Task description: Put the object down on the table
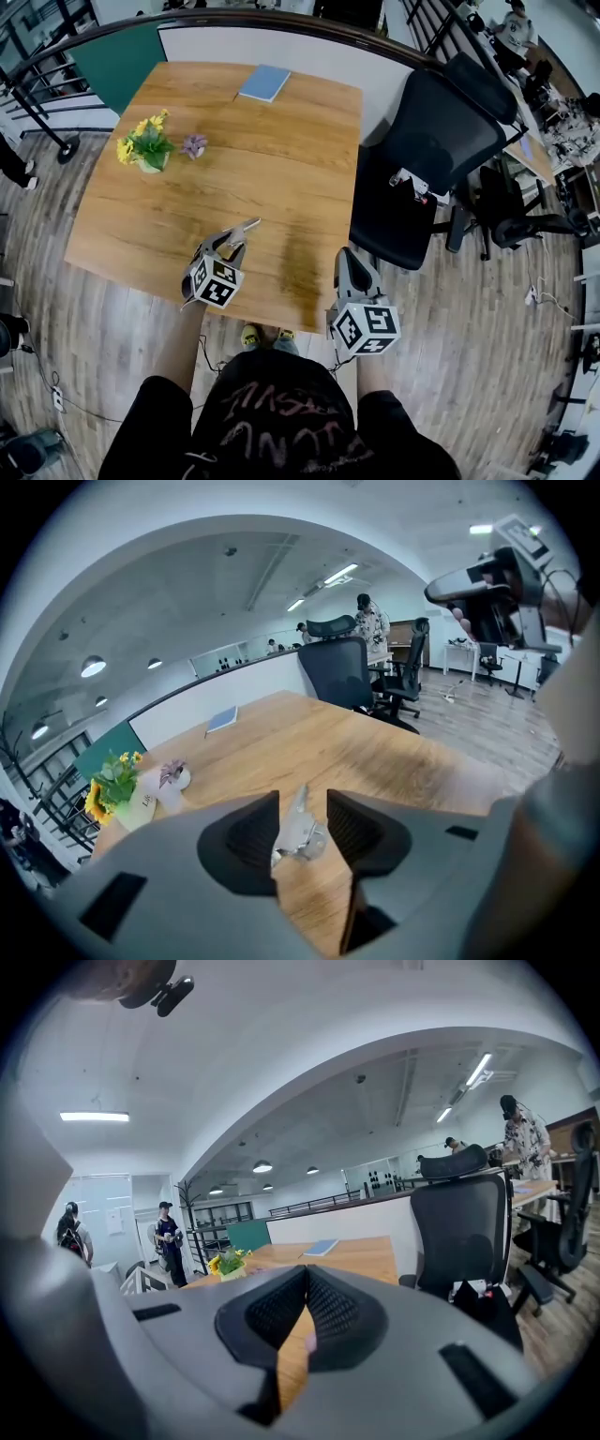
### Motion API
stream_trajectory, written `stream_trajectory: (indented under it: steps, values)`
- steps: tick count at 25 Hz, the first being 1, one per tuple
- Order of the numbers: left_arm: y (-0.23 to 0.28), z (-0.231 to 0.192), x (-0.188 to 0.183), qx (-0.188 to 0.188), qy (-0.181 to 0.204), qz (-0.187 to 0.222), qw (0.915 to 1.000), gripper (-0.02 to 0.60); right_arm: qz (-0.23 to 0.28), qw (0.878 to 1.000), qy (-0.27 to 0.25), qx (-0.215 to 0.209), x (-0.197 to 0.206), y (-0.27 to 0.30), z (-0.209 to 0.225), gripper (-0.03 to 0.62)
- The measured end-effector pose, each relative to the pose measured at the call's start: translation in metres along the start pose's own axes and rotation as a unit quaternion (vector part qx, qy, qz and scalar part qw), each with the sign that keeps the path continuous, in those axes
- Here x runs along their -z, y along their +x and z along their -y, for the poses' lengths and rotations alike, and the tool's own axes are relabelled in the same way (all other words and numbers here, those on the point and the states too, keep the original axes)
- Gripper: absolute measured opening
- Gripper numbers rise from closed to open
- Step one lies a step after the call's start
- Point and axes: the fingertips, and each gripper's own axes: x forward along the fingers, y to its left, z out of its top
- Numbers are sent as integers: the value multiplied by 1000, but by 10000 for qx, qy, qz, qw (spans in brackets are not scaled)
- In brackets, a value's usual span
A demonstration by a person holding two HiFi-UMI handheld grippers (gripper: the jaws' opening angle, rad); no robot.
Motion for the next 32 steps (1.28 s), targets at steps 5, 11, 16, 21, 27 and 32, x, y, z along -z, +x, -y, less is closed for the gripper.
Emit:
stream_trajectory:
  steps: [5,11,16,21,27,32]
  values:
    - [-20,-7,-11,-280,-245,320,9988,126,45,10000,5,-82,-3,-3,-6,-11]
    - [-46,-14,-19,-566,-385,610,9958,51,88,9999,-103,-82,-6,-5,-9,-11]
    - [-69,-22,-35,-793,-303,886,9924,14,92,9999,-31,-93,-5,-5,-9,-11]
    - [-90,-35,-43,-1000,-607,1120,9868,14,130,9997,-33,-201,-7,-3,-15,-11]
    - [-117,-43,-59,-1196,-763,1510,9783,12,195,9992,-158,-305,-11,-4,-15,-11]
    - [-151,-52,-78,-1328,-875,1924,9683,12,252,9987,-273,-359,-17,-3,-18,-11]
